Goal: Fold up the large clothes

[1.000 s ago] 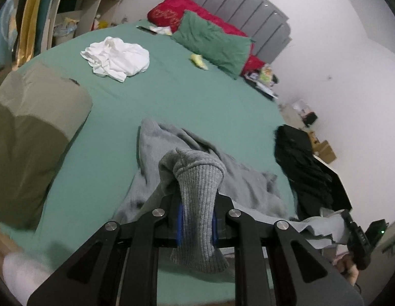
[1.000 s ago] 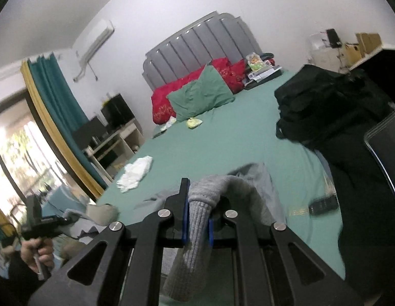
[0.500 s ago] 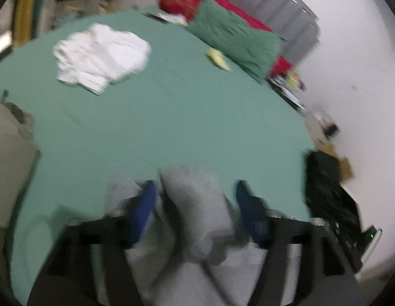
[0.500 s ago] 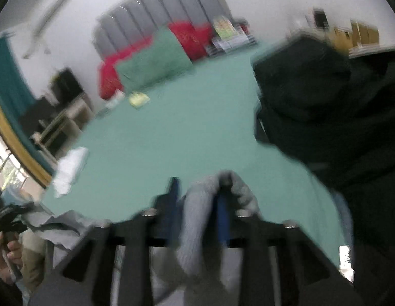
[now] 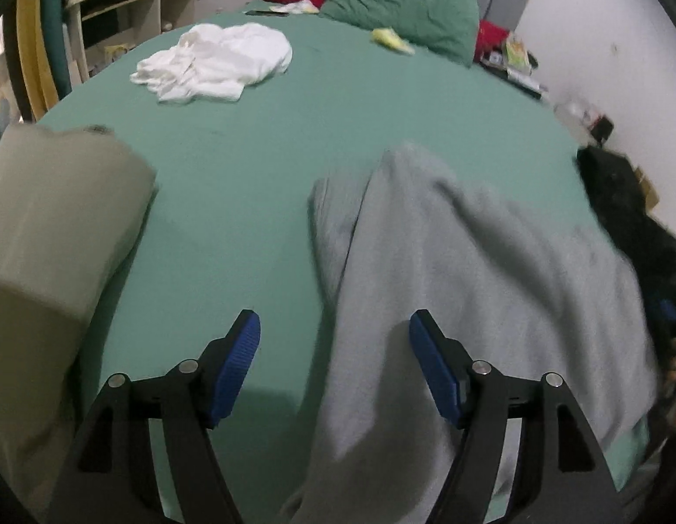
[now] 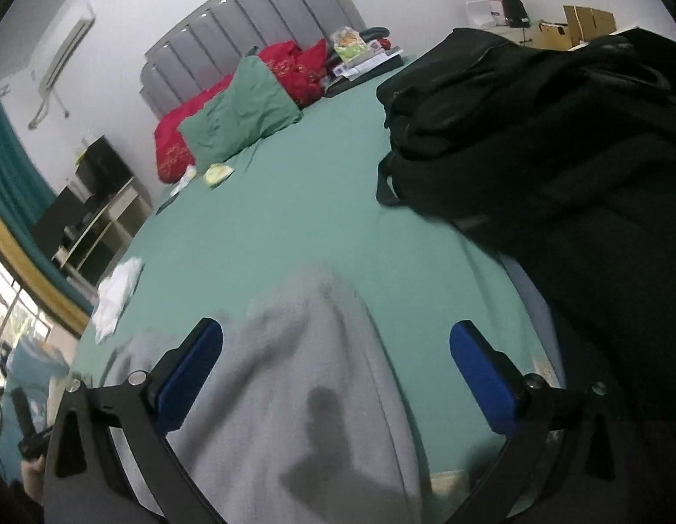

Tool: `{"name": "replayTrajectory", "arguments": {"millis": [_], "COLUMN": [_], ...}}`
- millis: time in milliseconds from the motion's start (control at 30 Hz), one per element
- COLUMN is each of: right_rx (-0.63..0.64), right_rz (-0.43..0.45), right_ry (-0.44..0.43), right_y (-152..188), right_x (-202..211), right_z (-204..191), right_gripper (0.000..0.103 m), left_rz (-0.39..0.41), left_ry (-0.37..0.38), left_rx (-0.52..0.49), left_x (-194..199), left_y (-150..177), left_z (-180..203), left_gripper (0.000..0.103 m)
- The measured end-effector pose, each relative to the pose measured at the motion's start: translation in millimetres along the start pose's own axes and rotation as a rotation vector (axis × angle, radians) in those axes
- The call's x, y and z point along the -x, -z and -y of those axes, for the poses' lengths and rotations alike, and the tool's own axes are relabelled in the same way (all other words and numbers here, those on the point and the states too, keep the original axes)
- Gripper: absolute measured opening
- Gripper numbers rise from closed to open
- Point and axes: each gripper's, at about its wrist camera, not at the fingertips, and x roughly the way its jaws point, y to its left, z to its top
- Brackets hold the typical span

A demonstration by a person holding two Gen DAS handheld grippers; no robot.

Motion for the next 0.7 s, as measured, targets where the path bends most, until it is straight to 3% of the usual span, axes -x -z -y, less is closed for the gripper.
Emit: {"name": "replayTrajectory", "arguments": {"millis": [100,200,267,300,333,367,467,567,700], "right_rx": [-0.012,-0.041,-0.107,-0.14,-0.151,-0.138,-0.129,-0.206,-0.188], "right_rz": [-0.012,-0.054,-0.083,-0.106,-0.122,-0.153,-0.191,-0.146,-0.074], "right_ry": [0.011,0.037,0.022,-0.001,-0.011,-0.016,-0.029,-0.086,-0.12], "right_y": [33.3,70.7,92.9,102.5,106.8,115.0,126.4,126.8,124.1], "right_x": [23.4,38.6,40.7,39.1,35.2,30.8,17.3,26.9,62.2], "right_z": [0.6,8.8,16.6,19.2,18.0,14.1,7.1,16.6,7.7], "right_gripper": [0.103,0.102,0.101,0.098,0.088,0.068,0.028,0.024,0.021], "left_rz": [-0.064,-0.107,-0.093,-0.093,-0.084,-0.067,0.007,0.068,0.059], "left_ry": [-0.014,0.036,0.088,0.129,0.134,0.116,0.083,0.106,0.137], "left_rx": [-0.009,0.024,0.02,0.016,0.007,-0.012,-0.054,-0.015,0.029], "left_x": [-6.1,-11.1,-7.7,-6.5,-3.6,0.5,26.2,61.2,88.8], "left_y": [23.8,39.0,45.5,47.9,49.6,51.2,53.0,52.9,69.7], "left_z": [-4.9,-13.0,-14.0,-13.4,-11.5,-8.5,1.0,-2.1,-5.9], "left_gripper": [0.074,0.073,0.052,0.026,0.022,0.018,0.016,0.015,0.015]}}
